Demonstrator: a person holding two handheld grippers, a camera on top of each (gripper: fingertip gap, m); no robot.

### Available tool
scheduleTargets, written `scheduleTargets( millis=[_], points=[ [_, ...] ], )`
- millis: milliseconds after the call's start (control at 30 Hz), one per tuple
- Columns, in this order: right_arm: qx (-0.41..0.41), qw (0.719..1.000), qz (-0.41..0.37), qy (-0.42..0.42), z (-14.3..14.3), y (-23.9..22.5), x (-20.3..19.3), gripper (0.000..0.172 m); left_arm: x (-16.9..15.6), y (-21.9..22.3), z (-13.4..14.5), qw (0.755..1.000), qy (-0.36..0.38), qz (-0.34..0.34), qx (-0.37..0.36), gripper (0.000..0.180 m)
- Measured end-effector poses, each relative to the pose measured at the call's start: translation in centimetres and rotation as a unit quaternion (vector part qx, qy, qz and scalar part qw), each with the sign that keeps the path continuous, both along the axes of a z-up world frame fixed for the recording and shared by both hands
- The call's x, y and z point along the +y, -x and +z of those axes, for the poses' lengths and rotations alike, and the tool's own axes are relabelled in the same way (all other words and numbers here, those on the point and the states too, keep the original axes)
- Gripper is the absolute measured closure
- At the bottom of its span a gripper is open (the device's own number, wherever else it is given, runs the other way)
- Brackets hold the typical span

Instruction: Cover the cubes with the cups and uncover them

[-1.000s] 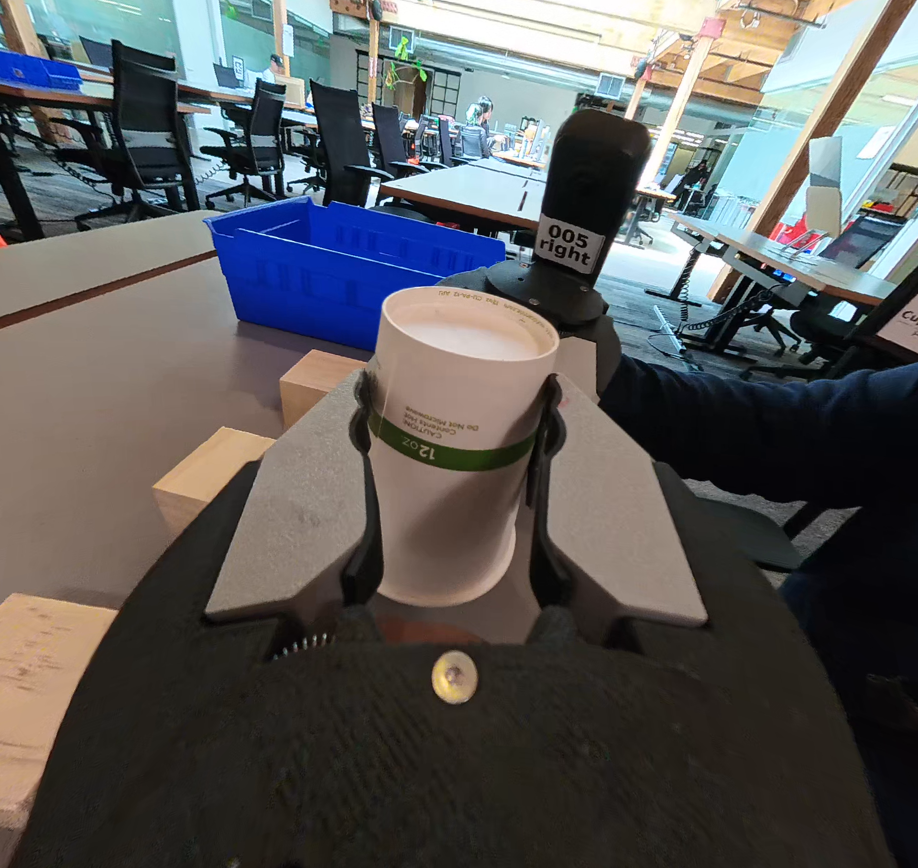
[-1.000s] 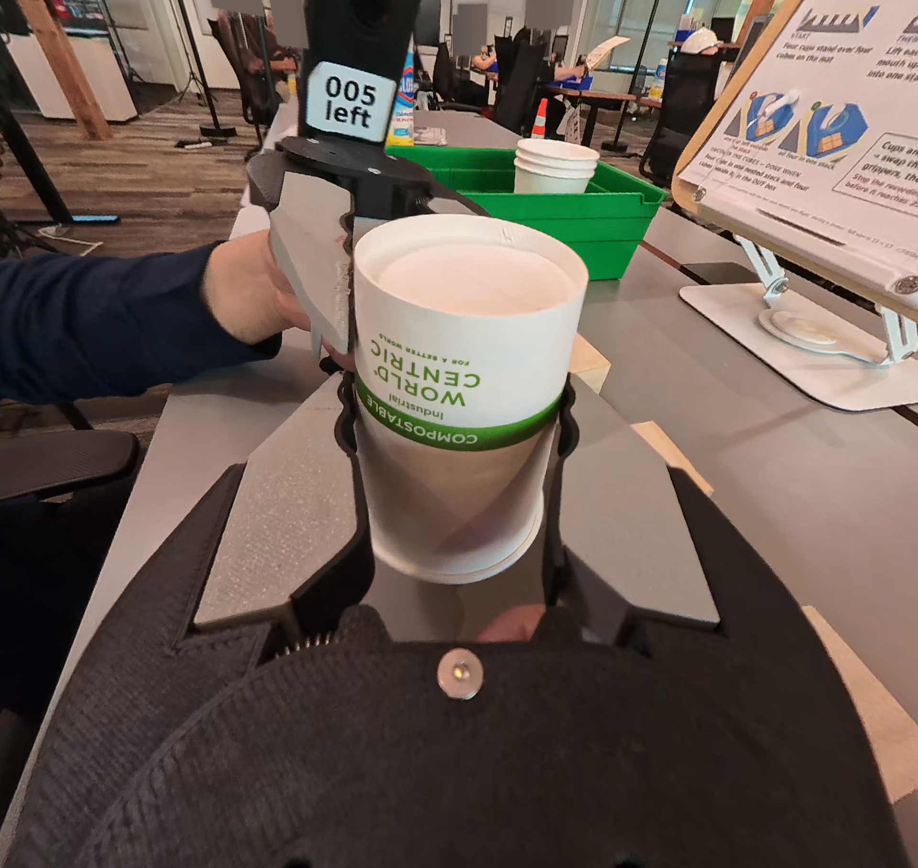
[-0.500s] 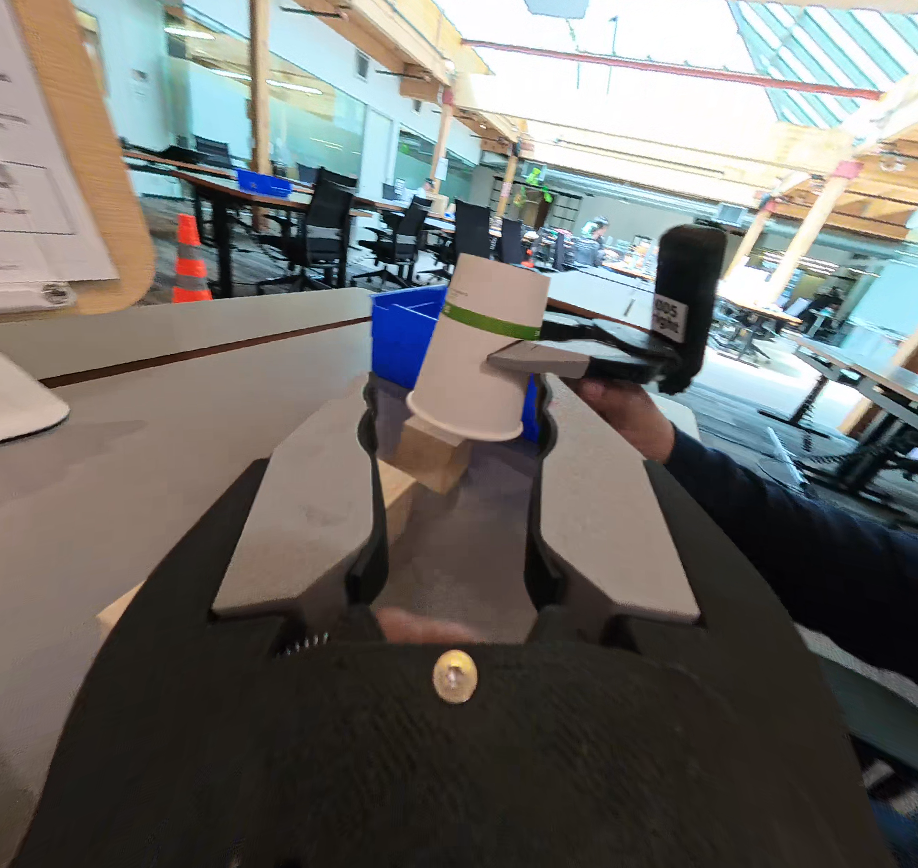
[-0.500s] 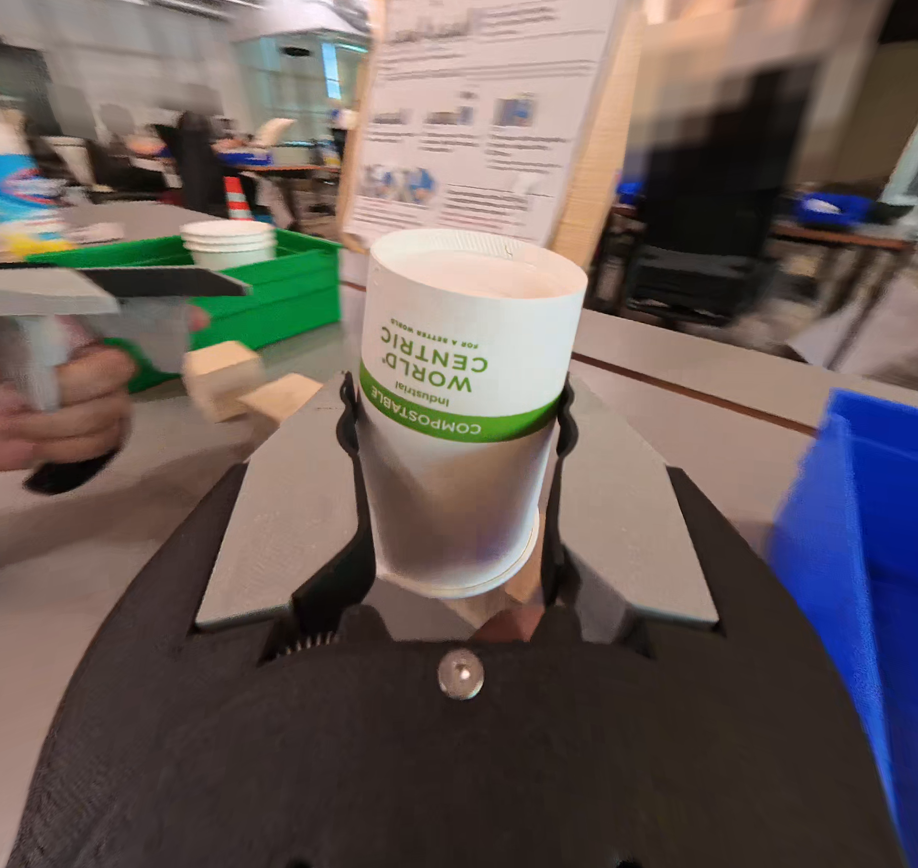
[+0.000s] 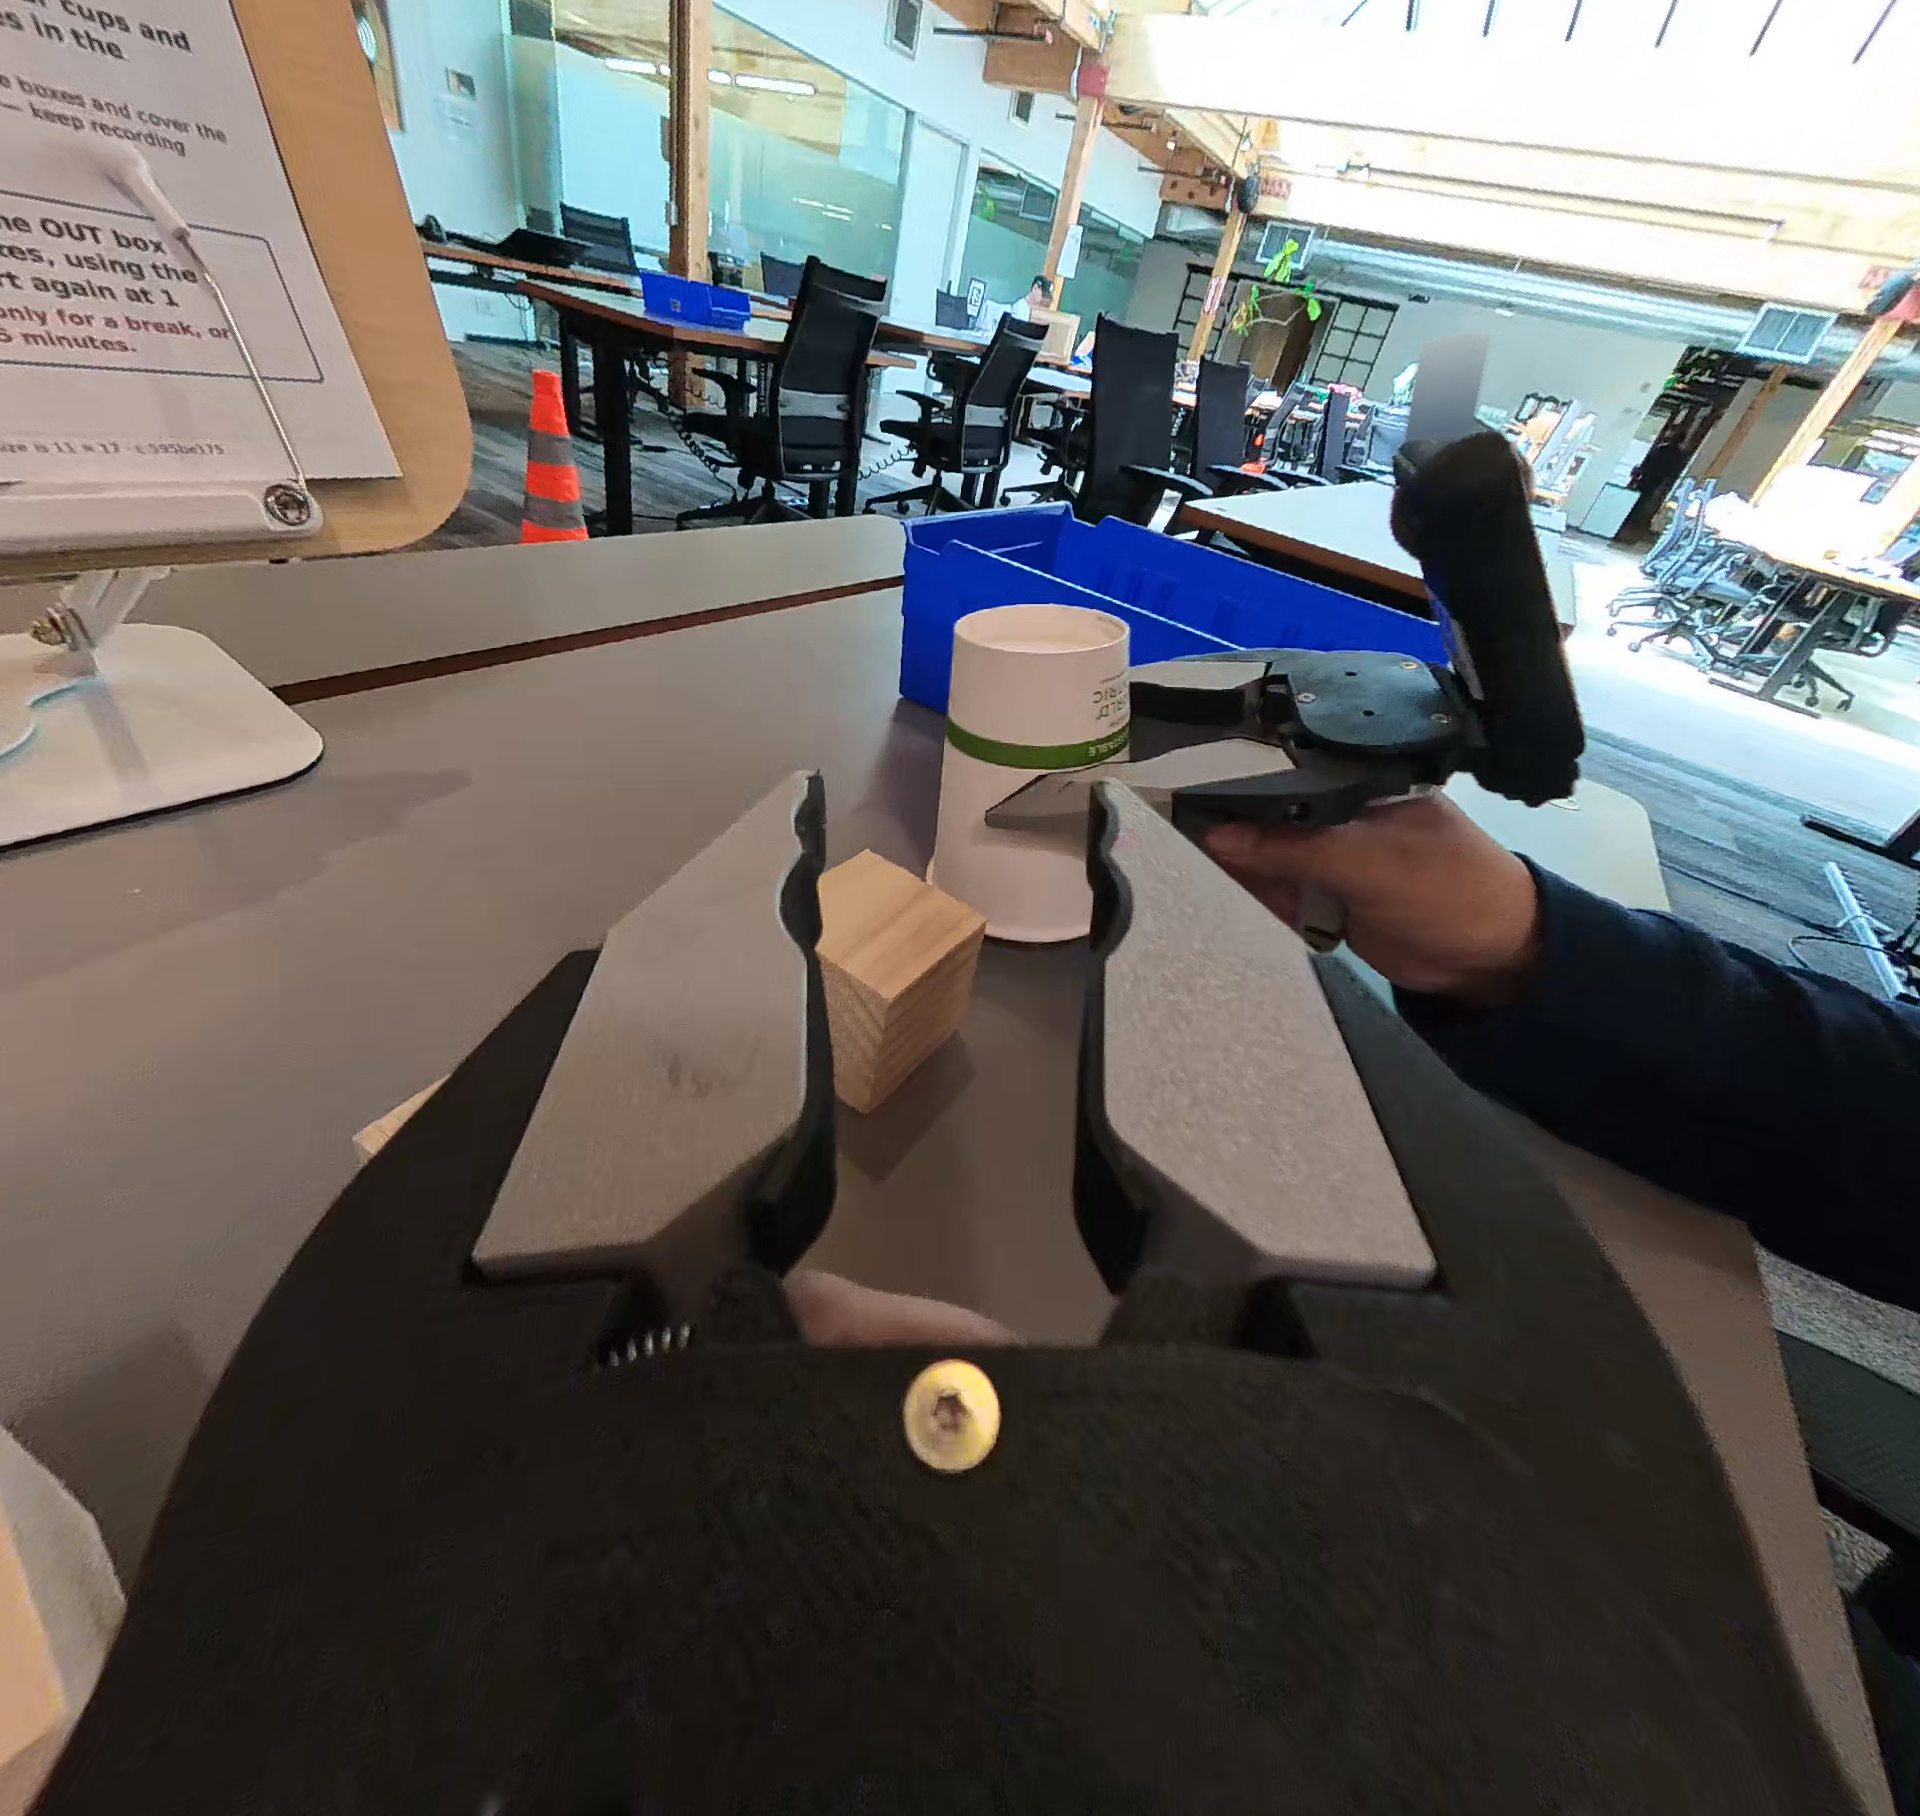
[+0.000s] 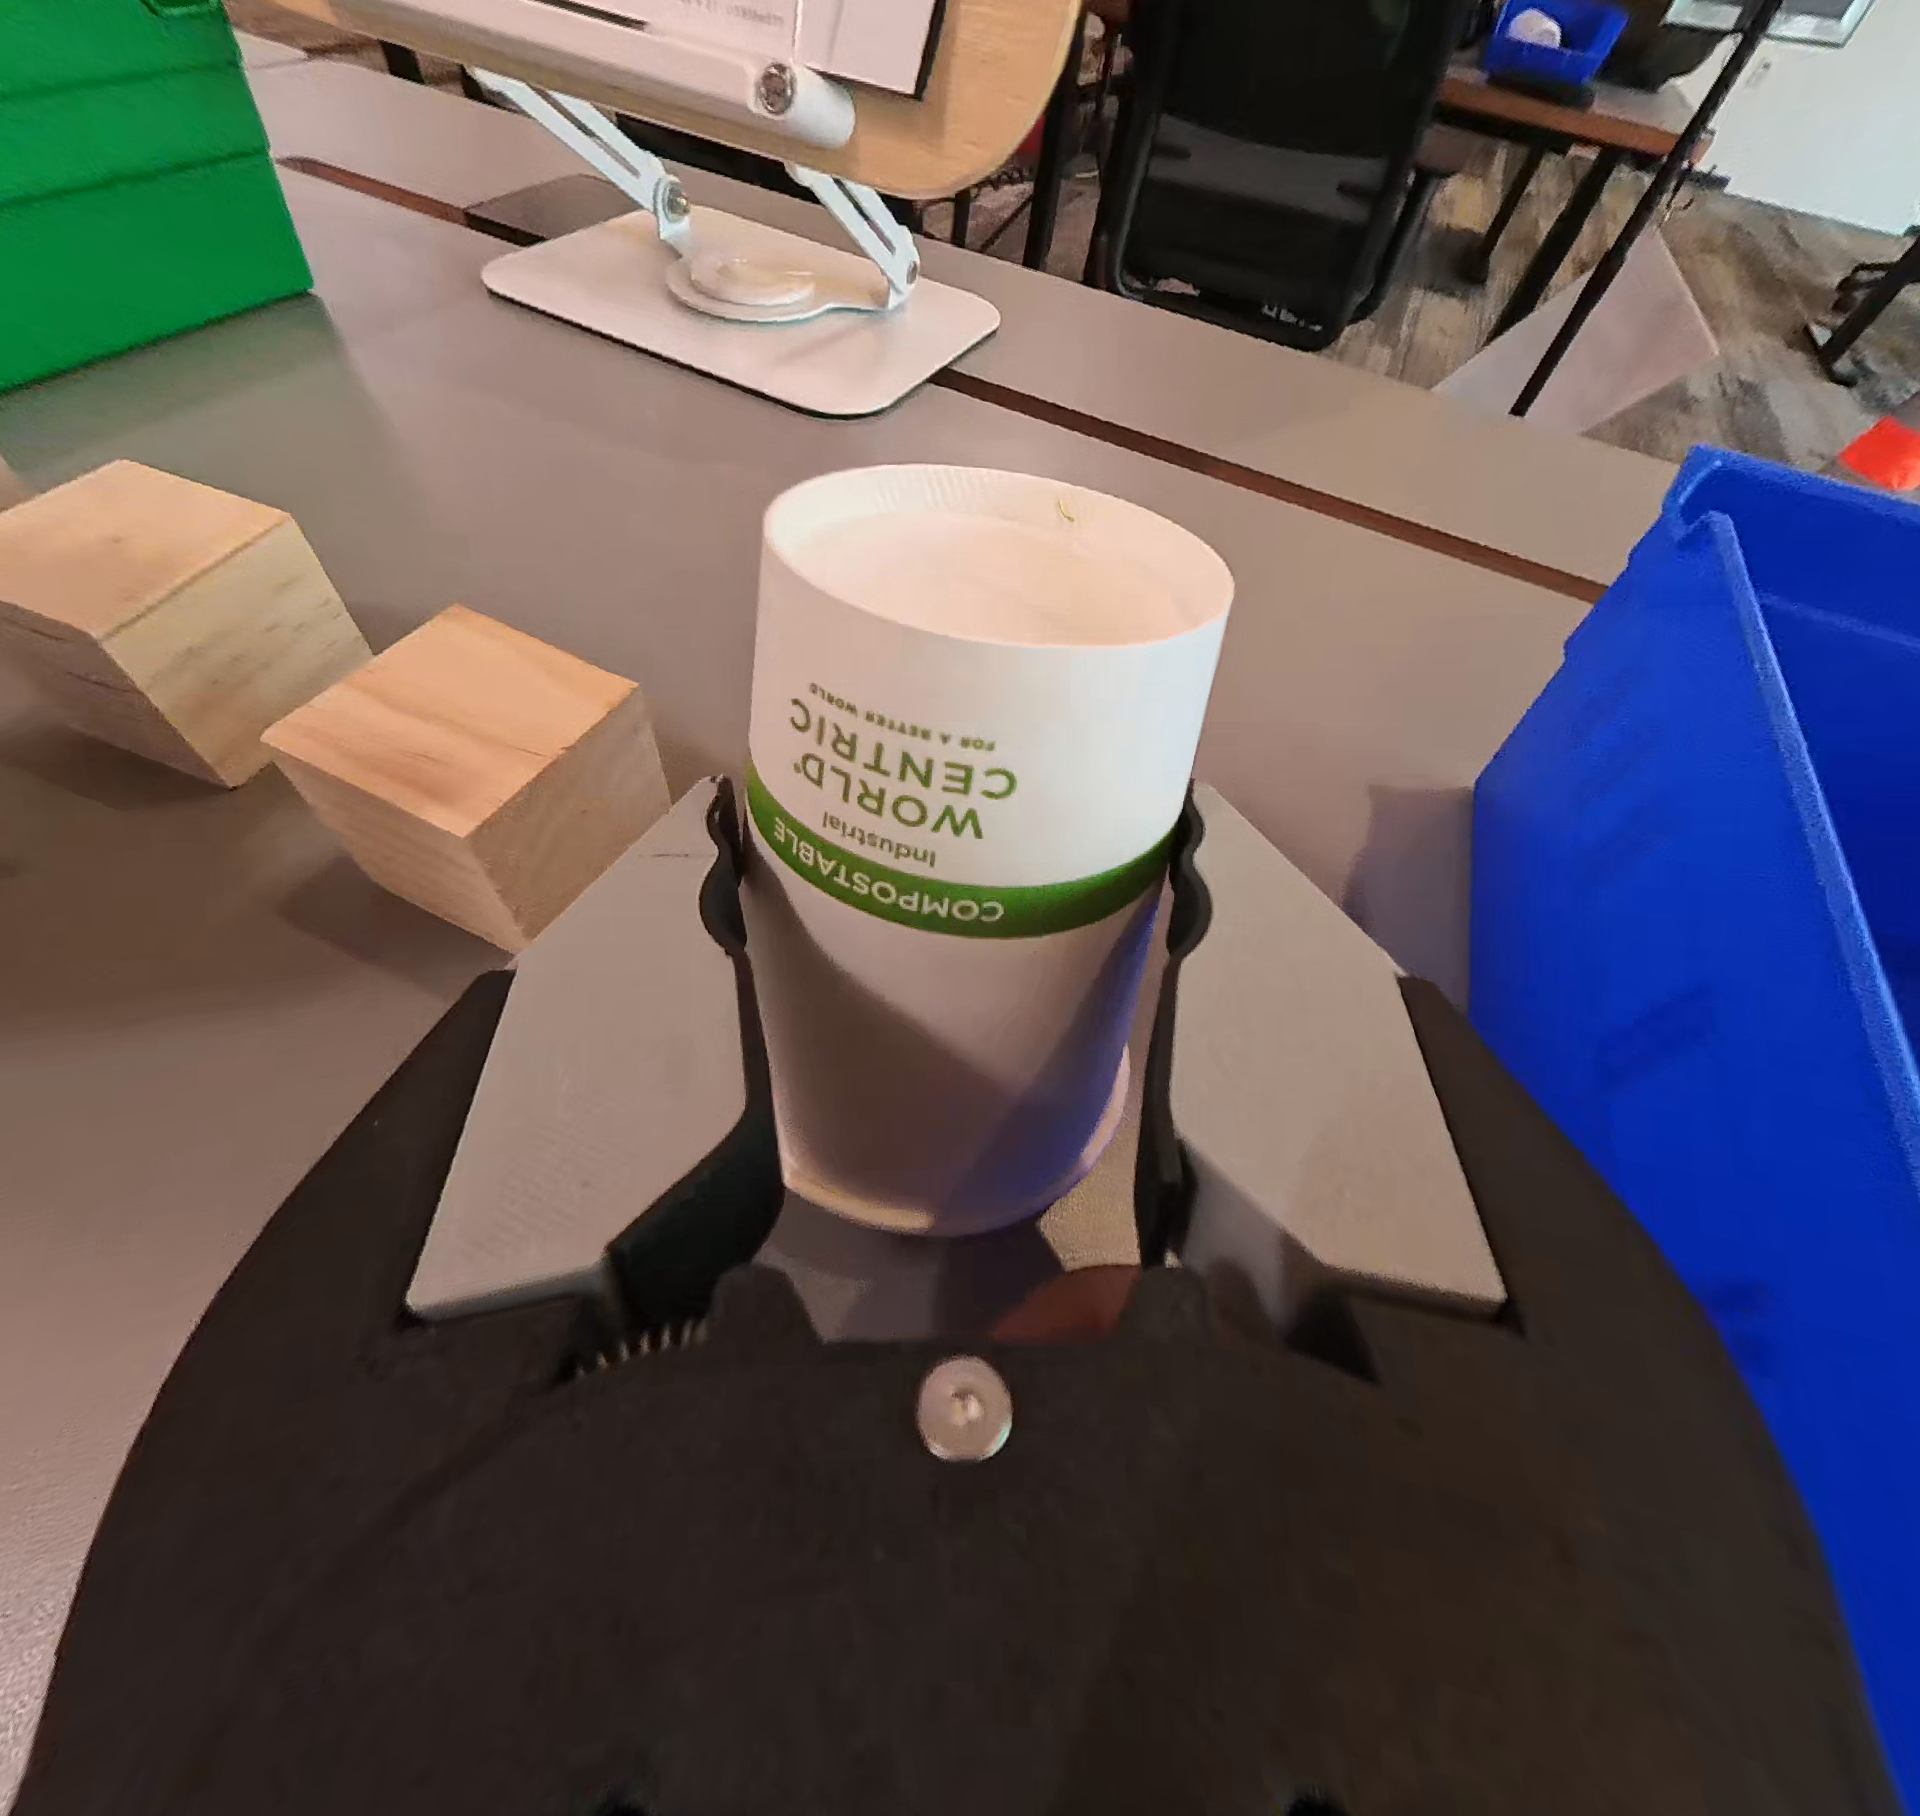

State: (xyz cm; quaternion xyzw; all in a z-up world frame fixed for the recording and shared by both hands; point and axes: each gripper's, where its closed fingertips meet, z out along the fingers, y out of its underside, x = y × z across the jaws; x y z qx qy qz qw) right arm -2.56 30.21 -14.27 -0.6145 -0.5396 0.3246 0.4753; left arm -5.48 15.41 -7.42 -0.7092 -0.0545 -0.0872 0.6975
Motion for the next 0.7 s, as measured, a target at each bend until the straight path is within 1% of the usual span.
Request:
scheduleTargets(
  millis=[100,200,367,500,600,700],
  points=[
    [-0.005,1.000,-0.010,0.003,-0.1,-0.3,0.4,0.089,0.2,0.1,-0.5,1.000,0.011,0.001,0.001,0.130],
    [0.011,0.999,-0.029,-0.023,1.0,-0.6,0.8,0.086,0.4,0.0,-0.8,1.000,0.018,-0.001,0.000,0.129],
    [0.088,0.994,-0.023,-0.060,4.6,-1.1,-0.2,0.082,0.4,0.1,-0.9,1.000,0.020,0.005,0.003,0.128],
    [0.171,0.982,-0.009,-0.083,8.2,-2.1,-1.5,0.084,0.5,0.1,-1.1,1.000,0.028,0.009,0.005,0.127],
    [0.219,0.972,0.008,-0.079,10.3,-3.1,-2.4,0.085,0.4,0.6,-1.8,0.998,0.047,0.030,0.020,0.125],
    [0.245,0.967,0.024,-0.066,11.3,-3.7,-2.9,0.084,-0.6,1.6,-1.9,0.995,0.057,0.068,0.055,0.125]
  ],
)
